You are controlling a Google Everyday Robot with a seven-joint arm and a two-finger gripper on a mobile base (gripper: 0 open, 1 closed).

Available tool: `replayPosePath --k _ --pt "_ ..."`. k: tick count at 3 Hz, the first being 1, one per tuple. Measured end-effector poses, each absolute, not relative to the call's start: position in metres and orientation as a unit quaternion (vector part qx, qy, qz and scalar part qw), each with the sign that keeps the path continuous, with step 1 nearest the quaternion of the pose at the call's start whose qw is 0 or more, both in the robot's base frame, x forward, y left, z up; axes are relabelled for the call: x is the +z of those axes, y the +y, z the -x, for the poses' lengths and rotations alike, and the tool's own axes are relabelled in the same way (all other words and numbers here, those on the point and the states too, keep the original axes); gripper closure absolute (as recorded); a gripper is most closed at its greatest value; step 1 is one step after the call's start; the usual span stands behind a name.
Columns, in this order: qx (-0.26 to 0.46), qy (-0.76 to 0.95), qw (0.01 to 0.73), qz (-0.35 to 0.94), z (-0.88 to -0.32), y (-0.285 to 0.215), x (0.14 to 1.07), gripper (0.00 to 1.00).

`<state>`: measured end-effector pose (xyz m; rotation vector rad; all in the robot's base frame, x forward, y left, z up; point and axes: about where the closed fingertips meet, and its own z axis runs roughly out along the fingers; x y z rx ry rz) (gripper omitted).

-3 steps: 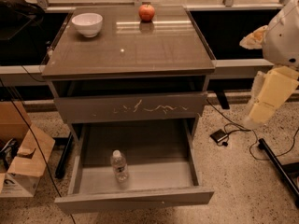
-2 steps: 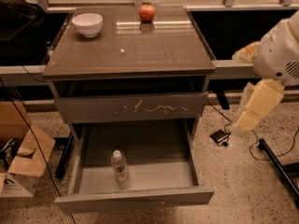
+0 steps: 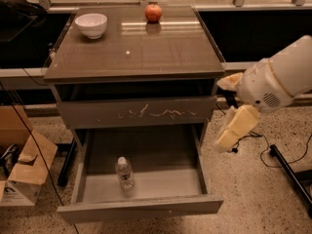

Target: Pick water bottle from middle drawer and place on counter

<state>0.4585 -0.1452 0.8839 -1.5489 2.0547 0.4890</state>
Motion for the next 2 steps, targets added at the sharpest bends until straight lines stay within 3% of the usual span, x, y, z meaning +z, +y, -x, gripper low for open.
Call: replayPosePath --k 1,2 --pt "0.246 0.747 0.276 0.553 -0.4714 -0.1263 0.8416 0.0" --pt "0.246 0.747 0.276 0.553 -0.4714 -0.1263 0.8415 0.0"
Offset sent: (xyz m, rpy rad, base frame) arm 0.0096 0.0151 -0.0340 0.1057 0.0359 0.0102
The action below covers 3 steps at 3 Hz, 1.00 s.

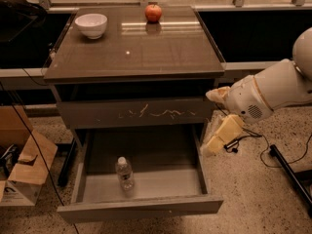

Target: Pick water bottle from middle drawer and place on counter

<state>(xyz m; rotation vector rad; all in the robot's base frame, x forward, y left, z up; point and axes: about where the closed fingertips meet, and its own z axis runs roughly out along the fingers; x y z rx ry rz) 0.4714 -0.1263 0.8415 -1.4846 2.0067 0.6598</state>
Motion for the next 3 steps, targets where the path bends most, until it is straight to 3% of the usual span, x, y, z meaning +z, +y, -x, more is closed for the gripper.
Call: replayPosePath --k 3 --pt "0.386 0.712 0.342 0.476 -0.492 -0.053 0.727 0.0"
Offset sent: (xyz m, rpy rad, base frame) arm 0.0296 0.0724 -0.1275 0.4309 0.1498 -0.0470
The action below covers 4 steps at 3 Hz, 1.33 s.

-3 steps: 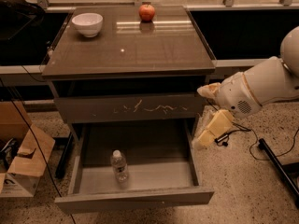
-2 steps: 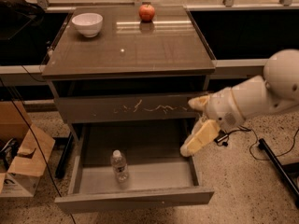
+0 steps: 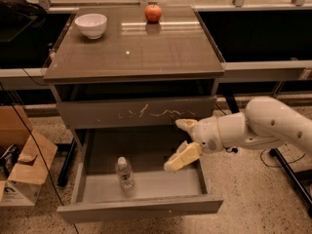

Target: Pick water bottle from middle drawer and place on counter

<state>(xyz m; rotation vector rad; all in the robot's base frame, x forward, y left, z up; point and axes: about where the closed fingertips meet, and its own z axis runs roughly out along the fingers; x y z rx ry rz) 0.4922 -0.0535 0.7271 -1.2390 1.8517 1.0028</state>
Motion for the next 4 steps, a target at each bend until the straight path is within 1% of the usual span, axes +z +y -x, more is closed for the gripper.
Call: replayPosePath --k 1,2,3,4 --pt "0.393 0.712 0.364 0.454 -0.507 -0.028 0.688 0.0" --pt "0.386 0.717 0.37 0.447 -0.514 -0.028 0.683 0.0" --pt "0.382 0.721 0.359 0.453 -0.513 -0.022 0.673 0.0" --pt "0.387 0.718 0.375 0.44 -0.513 -0.007 0.645 0.0"
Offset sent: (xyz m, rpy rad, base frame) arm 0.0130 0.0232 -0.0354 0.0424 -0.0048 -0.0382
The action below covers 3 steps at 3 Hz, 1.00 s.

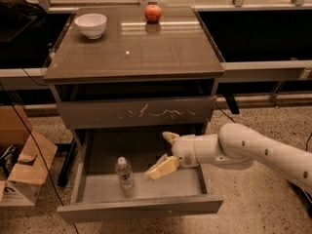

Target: Pick water bottle from middle drawer and place on counter

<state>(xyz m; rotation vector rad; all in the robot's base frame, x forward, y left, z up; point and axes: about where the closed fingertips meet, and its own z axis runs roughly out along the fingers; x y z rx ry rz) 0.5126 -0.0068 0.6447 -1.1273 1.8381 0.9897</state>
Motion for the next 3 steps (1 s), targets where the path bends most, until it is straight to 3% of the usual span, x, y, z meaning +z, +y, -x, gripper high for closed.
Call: replayPosePath --k 3 --pt "0.406 0.706 0.418 0.403 -0.551 0.051 0.543 0.0"
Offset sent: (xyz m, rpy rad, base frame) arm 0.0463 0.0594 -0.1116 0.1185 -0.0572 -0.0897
